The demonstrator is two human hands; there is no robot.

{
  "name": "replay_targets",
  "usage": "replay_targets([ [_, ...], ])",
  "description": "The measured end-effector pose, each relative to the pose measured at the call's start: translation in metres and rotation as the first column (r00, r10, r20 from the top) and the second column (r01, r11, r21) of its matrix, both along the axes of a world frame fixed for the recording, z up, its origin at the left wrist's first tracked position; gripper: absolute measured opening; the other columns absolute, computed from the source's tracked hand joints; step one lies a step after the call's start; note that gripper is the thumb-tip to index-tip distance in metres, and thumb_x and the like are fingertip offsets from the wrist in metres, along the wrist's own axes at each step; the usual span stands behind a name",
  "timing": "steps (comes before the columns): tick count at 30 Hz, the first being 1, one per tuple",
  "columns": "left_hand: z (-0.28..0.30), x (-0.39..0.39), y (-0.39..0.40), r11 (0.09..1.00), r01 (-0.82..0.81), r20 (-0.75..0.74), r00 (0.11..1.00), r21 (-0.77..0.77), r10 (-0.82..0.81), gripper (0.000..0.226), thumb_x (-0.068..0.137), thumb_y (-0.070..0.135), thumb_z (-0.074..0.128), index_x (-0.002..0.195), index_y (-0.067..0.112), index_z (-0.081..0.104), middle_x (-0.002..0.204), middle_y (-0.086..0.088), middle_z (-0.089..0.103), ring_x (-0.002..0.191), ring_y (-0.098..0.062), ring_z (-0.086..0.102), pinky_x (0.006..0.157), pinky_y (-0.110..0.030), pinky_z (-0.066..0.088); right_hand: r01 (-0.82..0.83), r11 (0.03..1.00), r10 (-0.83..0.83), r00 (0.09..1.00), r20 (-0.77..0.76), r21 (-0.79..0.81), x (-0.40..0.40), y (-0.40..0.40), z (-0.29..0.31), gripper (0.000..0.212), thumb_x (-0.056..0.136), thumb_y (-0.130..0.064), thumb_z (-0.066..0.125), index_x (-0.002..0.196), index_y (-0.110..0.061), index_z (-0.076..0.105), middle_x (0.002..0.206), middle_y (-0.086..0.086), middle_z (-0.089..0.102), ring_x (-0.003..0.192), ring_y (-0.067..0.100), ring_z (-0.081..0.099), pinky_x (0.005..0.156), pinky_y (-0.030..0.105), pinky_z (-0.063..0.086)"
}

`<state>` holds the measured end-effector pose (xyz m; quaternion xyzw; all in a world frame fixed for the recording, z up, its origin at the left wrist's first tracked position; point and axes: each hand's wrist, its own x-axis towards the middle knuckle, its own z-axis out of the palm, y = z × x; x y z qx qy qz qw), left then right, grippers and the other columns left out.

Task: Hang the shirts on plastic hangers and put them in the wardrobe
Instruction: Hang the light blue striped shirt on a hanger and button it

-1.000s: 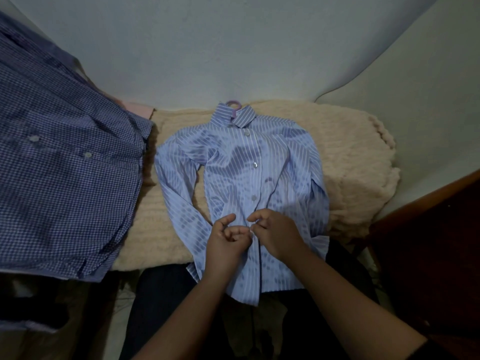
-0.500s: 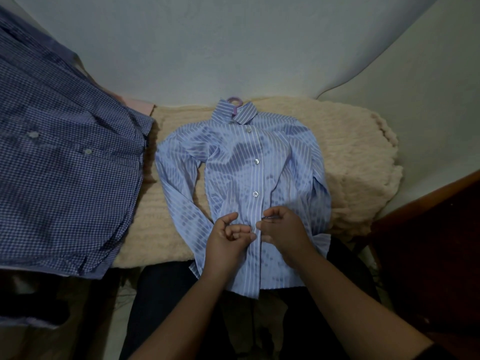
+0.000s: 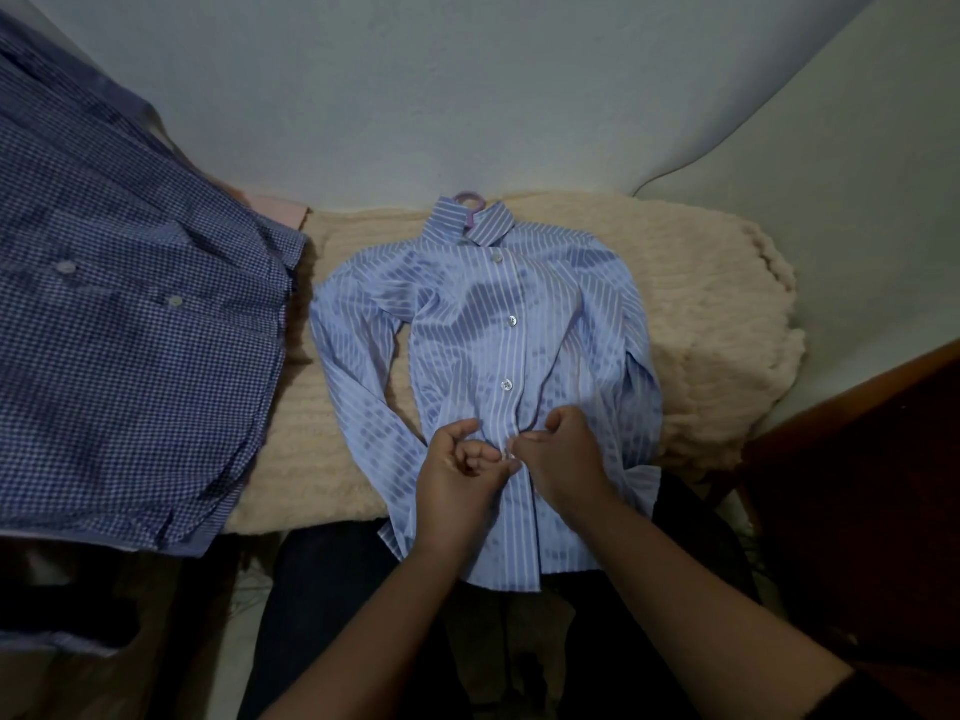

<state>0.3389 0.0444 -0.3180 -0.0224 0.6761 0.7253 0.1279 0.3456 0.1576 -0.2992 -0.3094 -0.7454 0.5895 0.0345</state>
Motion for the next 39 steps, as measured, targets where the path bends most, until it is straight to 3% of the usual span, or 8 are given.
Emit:
replay_targets([
  [11,-0.009,-0.008,-0.013,0.992,0.128,0.113,0.985,0.012,-0.129,0.034,0.088,0.002,0.063,0.113,0.019,0.046,0.080,-0.011,0.068,0.067,-0.008,0.066,0.064,-0.014,0.050,-0.266,0.961,0.273,0.956,-0.108,0.076,-0.002,0.005,-0.012,0.038,0.084,0.011,0.055,0.076,-0.020,0.035,0.062,-0.004,0.030,0.048,0.003,0.034,0.054,0.018,0.031],
  [16,-0.009,-0.014,-0.016,0.982,0.187,0.142,0.973,-0.007,-0.184,0.030,0.090,0.003,0.061,0.112,0.018,0.047,0.076,-0.010,0.070,0.066,-0.013,0.065,0.067,-0.023,0.052,-0.436,0.895,0.438,0.899,0.000,0.091,0.003,0.010,-0.007,0.034,0.096,0.003,0.041,0.122,-0.010,0.060,0.078,-0.007,0.052,0.059,-0.002,0.052,0.052,0.005,0.037],
  [18,-0.008,-0.019,-0.018,0.984,0.173,0.133,0.977,-0.043,-0.166,0.035,0.088,0.004,0.065,0.116,0.016,0.047,0.078,-0.008,0.071,0.069,-0.015,0.065,0.070,-0.026,0.052,-0.422,0.906,0.420,0.905,0.061,0.018,0.007,0.011,-0.008,0.039,0.096,0.003,0.043,0.132,-0.011,0.052,0.074,-0.004,0.046,0.062,-0.002,0.058,0.053,0.008,0.042],
  [21,-0.002,-0.032,-0.017,0.988,0.133,0.098,0.987,-0.077,-0.125,0.041,0.085,0.002,0.068,0.119,0.014,0.047,0.078,0.000,0.071,0.071,-0.009,0.067,0.074,-0.027,0.052,-0.404,0.913,0.408,0.908,0.098,-0.062,0.006,0.015,-0.010,0.049,0.094,0.000,0.049,0.140,-0.018,0.042,0.071,0.010,0.043,0.072,0.032,0.052,0.063,0.036,0.046],
  [26,0.022,-0.062,-0.007,0.990,0.097,0.039,0.995,-0.102,-0.093,0.042,0.087,0.001,0.065,0.123,0.009,0.044,0.082,-0.009,0.063,0.075,-0.014,0.060,0.082,-0.033,0.046,-0.345,0.938,0.343,0.938,0.046,0.032,-0.016,0.025,0.003,0.046,0.093,-0.006,0.054,0.137,-0.017,0.046,0.061,0.006,0.043,0.064,0.027,0.046,0.062,0.035,0.043],
  [32,0.063,-0.130,0.014,0.992,0.017,-0.083,0.996,-0.124,-0.027,0.035,0.091,0.004,0.061,0.120,0.014,0.047,0.086,-0.011,0.059,0.081,-0.016,0.060,0.085,-0.040,0.049,-0.160,0.949,0.200,0.971,-0.128,0.272,-0.082,0.055,0.043,0.030,0.090,-0.003,0.055,0.119,-0.005,0.063,0.074,-0.007,0.055,0.064,0.007,0.051,0.058,0.010,0.039],
  [35,0.076,-0.177,0.026,0.984,-0.046,-0.162,0.987,-0.173,0.018,0.027,0.092,0.008,0.061,0.112,0.022,0.050,0.080,-0.003,0.057,0.076,-0.018,0.057,0.083,-0.046,0.051,-0.104,0.962,0.153,0.971,-0.184,0.253,-0.127,0.070,0.060,0.024,0.090,-0.006,0.057,0.112,-0.007,0.066,0.083,-0.002,0.057,0.079,0.012,0.055,0.072,0.021,0.040],
  [39,0.087,-0.238,0.046,0.972,-0.165,-0.216,0.968,-0.165,0.128,0.028,0.090,0.019,0.065,0.115,0.015,0.053,0.072,0.003,0.055,0.067,-0.012,0.054,0.070,-0.038,0.048,-0.023,0.999,0.032,0.975,-0.221,0.040,-0.191,0.085,0.065,0.016,0.092,-0.007,0.055,0.106,-0.009,0.062,0.069,-0.003,0.057,0.060,0.012,0.052,0.054,0.017,0.043],
])
